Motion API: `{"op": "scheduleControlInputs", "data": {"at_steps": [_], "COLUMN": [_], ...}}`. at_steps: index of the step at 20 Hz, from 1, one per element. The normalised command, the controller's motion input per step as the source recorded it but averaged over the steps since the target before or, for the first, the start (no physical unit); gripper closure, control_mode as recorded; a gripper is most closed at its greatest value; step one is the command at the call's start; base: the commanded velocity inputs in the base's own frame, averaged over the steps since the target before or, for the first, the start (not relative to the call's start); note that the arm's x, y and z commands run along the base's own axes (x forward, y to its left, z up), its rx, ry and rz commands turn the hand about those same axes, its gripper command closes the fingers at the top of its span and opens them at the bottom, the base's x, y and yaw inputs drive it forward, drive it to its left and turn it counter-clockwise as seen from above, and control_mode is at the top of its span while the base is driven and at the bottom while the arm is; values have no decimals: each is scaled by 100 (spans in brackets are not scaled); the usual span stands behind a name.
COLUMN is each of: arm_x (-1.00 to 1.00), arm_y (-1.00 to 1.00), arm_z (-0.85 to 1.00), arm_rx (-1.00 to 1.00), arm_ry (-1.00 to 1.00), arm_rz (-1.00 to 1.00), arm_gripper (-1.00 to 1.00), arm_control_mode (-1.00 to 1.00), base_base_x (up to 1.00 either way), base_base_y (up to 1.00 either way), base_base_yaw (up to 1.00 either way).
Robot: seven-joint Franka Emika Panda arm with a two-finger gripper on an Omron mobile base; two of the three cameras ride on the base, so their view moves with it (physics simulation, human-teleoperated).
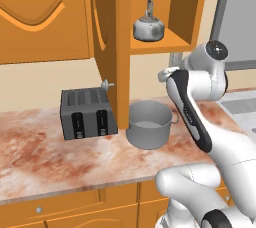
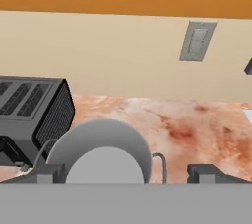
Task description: Pick the kettle from the cabinet and place it on a stove burner. Then pick the pot from the counter and place it on another stove burner. Finally, turn both burners on.
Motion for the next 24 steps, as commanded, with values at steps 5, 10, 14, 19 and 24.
{"op": "scheduleControlInputs", "data": {"at_steps": [5,10,14,19,24], "arm_x": [0,0,0,0,0], "arm_y": [0,0,0,0,0], "arm_z": [16,19,20,22,22], "arm_rx": [0,0,0,0,0], "arm_ry": [-9,-6,-2,-3,-3], "arm_rz": [0,0,0,0,0], "arm_gripper": [-100,-100,-100,-100,-100], "arm_control_mode": [-100,-100,-100,-100,-100], "base_base_x": [0,0,0,0,0], "base_base_y": [0,0,0,0,0], "base_base_yaw": [0,0,0,0,0]}}
